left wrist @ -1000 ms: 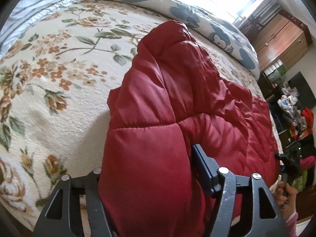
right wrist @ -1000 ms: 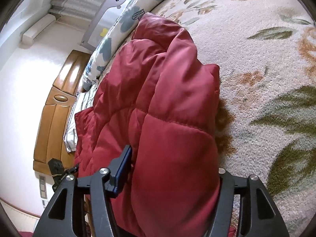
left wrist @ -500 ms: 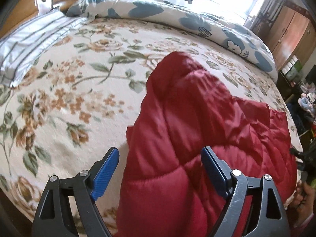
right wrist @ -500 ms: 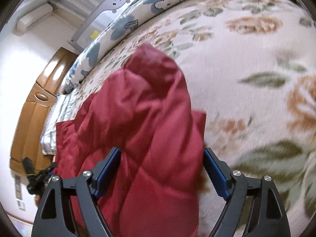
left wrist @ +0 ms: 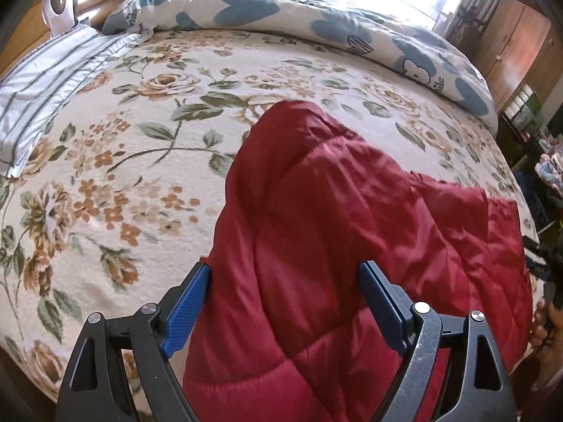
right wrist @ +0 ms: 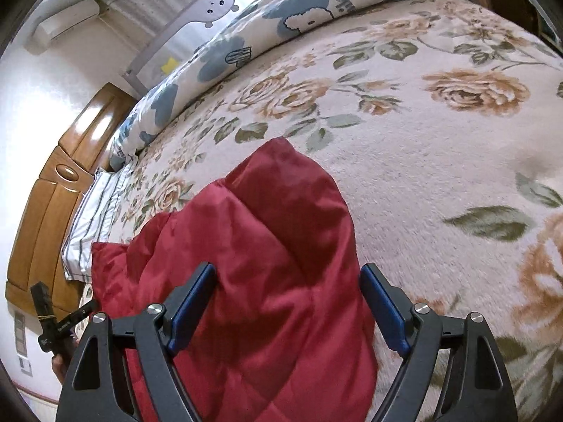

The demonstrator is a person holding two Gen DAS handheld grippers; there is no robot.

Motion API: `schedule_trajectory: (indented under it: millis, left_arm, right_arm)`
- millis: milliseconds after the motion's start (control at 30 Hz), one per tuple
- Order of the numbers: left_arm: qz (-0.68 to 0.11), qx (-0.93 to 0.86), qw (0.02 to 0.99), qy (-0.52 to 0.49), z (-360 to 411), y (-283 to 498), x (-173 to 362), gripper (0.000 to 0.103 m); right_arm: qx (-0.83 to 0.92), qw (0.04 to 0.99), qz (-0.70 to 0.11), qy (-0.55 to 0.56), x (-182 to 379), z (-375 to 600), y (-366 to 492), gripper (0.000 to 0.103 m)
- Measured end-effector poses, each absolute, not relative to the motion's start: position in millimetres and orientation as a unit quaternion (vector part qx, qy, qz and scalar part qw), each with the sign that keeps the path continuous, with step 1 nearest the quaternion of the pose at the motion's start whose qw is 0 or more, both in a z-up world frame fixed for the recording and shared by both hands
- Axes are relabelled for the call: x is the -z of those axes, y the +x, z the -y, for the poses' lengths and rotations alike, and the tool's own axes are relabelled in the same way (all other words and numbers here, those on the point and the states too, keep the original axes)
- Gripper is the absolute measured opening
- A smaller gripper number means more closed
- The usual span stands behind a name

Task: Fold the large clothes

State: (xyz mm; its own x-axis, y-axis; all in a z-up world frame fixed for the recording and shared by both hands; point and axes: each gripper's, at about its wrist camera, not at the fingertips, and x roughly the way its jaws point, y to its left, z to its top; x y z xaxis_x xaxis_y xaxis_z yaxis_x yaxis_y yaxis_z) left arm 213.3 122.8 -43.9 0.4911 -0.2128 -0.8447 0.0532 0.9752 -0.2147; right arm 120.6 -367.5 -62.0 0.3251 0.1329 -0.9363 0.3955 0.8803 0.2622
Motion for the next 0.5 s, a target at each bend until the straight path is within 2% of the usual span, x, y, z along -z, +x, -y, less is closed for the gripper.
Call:
schedule_trajectory:
  millis: [33,67,100,133,167,200,300,500]
  left_arm:
    - [-0.498,0.077,0.86,-0.083,-123,219,45,0.084]
    - [-0.499,0.076,0.859,-0.082,-123,222,47,0.08]
    - [-0.499,0.075,0.86,-0.078,-121,226,49,0.062]
    - [-0.501,0.074,0.859,-0.072,-119,229,51,0.05]
    - [-0.504,0.07,0.859,-0.062,-116,231,53,0.034]
    - [-0.503,0.065,0.86,-0.056,-115,233,53,0.026]
    - [-0.488,0.06,0.869,-0.058,-112,233,46,0.017]
    - [-0.468,0.041,0.881,-0.06,-107,240,37,0.015]
  right_arm:
    - [0.081,0.779,-0.576,0.236,65,369,123,0.086]
    - [0.077,0.778,-0.576,0.24,68,368,126,0.081]
    - [0.075,0.779,-0.576,0.234,68,365,129,0.069]
    - [0.079,0.783,-0.576,0.222,68,362,130,0.062]
    - [0.083,0.786,-0.576,0.209,66,358,131,0.045]
    - [0.087,0.789,-0.575,0.198,65,355,131,0.032]
    - [0.093,0.806,-0.557,0.176,53,347,131,0.023]
    - [0.117,0.838,-0.515,0.138,34,338,138,0.02]
